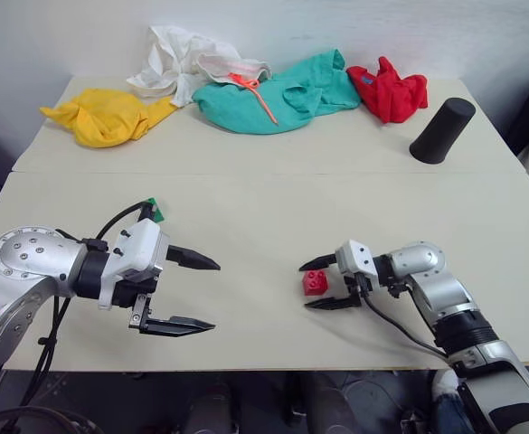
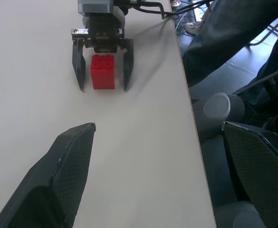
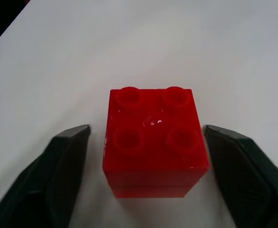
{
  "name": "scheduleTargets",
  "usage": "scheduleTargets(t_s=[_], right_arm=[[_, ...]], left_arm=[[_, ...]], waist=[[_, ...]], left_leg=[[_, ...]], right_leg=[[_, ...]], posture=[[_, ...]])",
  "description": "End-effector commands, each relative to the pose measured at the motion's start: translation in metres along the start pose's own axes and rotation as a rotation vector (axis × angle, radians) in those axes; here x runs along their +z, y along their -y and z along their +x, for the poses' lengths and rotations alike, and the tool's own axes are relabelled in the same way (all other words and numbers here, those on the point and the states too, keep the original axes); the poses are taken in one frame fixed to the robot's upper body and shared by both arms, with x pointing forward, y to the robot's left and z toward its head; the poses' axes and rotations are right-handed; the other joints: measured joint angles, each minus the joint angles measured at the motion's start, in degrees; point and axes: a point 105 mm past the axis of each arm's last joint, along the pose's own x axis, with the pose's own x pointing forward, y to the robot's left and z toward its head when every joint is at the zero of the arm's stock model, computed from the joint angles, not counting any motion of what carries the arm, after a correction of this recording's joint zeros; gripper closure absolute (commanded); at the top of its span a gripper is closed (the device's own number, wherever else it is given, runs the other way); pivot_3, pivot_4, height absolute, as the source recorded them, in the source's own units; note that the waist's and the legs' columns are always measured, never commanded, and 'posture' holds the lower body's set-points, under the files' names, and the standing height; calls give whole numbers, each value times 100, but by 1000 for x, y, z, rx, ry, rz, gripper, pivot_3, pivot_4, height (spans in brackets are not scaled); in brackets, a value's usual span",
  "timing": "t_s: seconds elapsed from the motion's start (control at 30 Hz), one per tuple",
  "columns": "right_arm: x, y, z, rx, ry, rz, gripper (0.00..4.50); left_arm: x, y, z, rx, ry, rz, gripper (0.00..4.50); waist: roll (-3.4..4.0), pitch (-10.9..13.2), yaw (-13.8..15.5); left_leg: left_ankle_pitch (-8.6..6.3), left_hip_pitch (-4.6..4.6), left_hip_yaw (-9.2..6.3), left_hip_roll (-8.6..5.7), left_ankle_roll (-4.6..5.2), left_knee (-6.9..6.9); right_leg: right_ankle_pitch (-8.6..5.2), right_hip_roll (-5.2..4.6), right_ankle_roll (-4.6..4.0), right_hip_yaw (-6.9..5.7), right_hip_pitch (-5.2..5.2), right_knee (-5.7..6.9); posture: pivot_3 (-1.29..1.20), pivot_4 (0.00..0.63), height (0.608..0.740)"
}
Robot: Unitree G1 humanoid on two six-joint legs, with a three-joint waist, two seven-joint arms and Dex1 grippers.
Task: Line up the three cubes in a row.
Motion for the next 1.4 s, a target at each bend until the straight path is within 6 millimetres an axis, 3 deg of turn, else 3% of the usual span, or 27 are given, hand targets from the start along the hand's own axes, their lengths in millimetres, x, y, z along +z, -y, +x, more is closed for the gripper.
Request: scheduleTargets(t_s=[0.03, 0.13, 0.23, 0.43, 0.5, 0.63, 0.97, 1.13, 1.23, 1.4], right_arm=[[20, 9, -20, -41, 18, -31, 30], [42, 13, -34, -60, 60, -29, 30], [71, 15, -49, -67, 133, -8, 30], [119, 16, -59, -49, 265, 25, 30], [129, 16, -61, -47, 290, 31, 30], [131, 16, -61, -49, 289, 31, 30], [129, 10, -56, -75, 283, 14, 30], [129, 2, -59, -116, 278, 7, 30], [129, -4, -62, -159, 277, 9, 30], [130, -15, -62, -218, 279, 21, 30]], left_arm=[[-2, -5, -14, 144, 13, -11, 0], [-10, -5, -28, 286, 27, -64, 0], [-30, 7, -53, 499, 11, -158, 0], [-74, 47, -116, 937, -75, -341, 0], [-90, 63, -137, 1052, -94, -409, 0], [-98, 73, -148, 1099, -110, -436, 0], [-75, -3, -151, 878, -134, -248, 0], [-67, -73, -159, 783, -193, -141, 0], [-64, -119, -153, 734, -197, -112, 0], [-74, -154, -135, 669, -234, -117, 0]], waist=[[1, 0, -1], [8, 5, -11], [9, 5, -30], [5, 3, -4], [2, 1, 31], [-2, -1, 128], [-5, -4, 96], [-5, -3, 98], [-8, -5, 157], [-18, -8, 129]], left_leg=[[0, 0, 0, 0, 0, 0], [0, -5, -4, 2, 1, -2], [-1, -4, -5, 7, 0, -3], [-10, 0, -11, 10, -1, -2], [-12, 0, -17, 8, 3, -1], [-25, 0, -20, 2, 15, 0], [-27, -6, -22, -1, 14, -2], [-24, -10, -8, 0, 11, -4], [-20, -11, 9, -8, 15, -2], [-29, -10, 61, -15, 38, 4]], right_leg=[[0, -1, 0, 0, 0, 2], [0, -3, 0, -2, -2, 4], [0, -1, 0, -2, -2, -1], [-3, -2, -6, -8, 1, -23], [-3, -7, -6, -11, 4, -26], [-3, -17, -7, -13, 6, -34], [-3, -26, -8, -19, 2, -24], [-3, -15, -7, -19, -4, -4], [1, 3, 0, -37, -4, 3], [9, 18, 13, -93, -14, 2]], posture=[[0, 150, 740], [0, 150, 740], [0, 150, 740], [0, 150, 740], [0, 150, 740], [0, 150, 740], [0, 150, 740], [0, 150, 740], [0, 150, 740], [0, 150, 740]])
